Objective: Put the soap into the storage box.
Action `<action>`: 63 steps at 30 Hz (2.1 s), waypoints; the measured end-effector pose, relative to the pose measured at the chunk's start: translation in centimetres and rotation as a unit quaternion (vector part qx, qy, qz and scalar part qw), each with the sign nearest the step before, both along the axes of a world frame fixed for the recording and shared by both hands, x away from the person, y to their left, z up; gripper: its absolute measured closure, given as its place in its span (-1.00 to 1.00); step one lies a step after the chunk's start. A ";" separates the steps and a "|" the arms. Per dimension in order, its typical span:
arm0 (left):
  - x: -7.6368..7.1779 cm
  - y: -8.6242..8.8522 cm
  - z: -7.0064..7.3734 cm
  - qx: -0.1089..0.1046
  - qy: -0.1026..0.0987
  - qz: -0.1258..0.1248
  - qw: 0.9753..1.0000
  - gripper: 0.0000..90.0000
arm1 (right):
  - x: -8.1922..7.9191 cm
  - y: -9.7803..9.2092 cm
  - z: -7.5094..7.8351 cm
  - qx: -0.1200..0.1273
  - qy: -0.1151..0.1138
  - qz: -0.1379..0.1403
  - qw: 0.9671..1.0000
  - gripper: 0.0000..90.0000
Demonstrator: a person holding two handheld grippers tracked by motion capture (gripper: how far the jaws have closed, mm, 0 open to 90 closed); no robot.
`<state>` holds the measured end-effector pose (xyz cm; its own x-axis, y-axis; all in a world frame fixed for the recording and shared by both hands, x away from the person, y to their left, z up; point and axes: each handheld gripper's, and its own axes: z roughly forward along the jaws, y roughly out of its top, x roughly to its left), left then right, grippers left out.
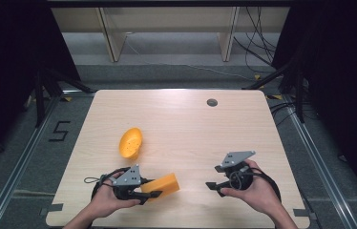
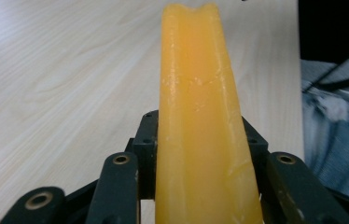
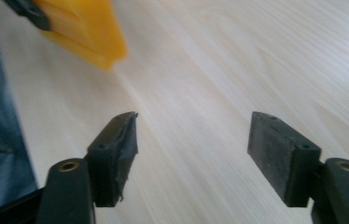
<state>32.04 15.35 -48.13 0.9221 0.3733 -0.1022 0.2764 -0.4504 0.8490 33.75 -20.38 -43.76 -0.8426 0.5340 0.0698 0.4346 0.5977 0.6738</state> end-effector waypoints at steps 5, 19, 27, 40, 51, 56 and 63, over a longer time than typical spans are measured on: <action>-0.3 0.6 0.3 -0.015 -0.003 0.061 0.998 0.34 | -1.4 -2.0 -0.9 0.027 -0.010 -0.088 0.996 -0.05; -0.3 1.2 0.9 -0.020 -0.018 0.191 0.981 0.34 | -2.4 -4.0 -1.5 0.044 -0.018 -0.171 0.984 -0.04; -0.3 1.5 1.1 -0.024 -0.014 0.269 0.963 0.35 | -2.4 -4.2 -1.7 0.040 -0.013 -0.176 0.983 -0.05; 0.8 2.7 2.4 -0.016 -0.040 0.365 0.930 0.35 | -2.3 -4.8 -2.0 0.027 -0.028 -0.178 0.983 -0.10; 3.0 2.9 3.0 -0.013 -0.046 0.409 0.911 0.35 | -2.5 -5.0 -1.8 0.033 -0.018 -0.192 0.981 -0.13; 4.3 3.2 3.6 -0.010 -0.051 0.423 0.905 0.34 | -2.5 -5.0 -1.8 0.036 -0.012 -0.198 0.979 -0.14; 5.6 3.8 3.6 -0.003 -0.043 0.448 0.893 0.35 | -2.4 -5.2 -2.0 0.028 -0.022 -0.191 0.981 -0.16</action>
<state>37.66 19.13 -44.53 0.2586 0.9648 -0.0488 0.4565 -0.0775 0.8863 31.39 -25.57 -45.74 -0.5838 0.8083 0.0763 0.5899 0.3578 0.7239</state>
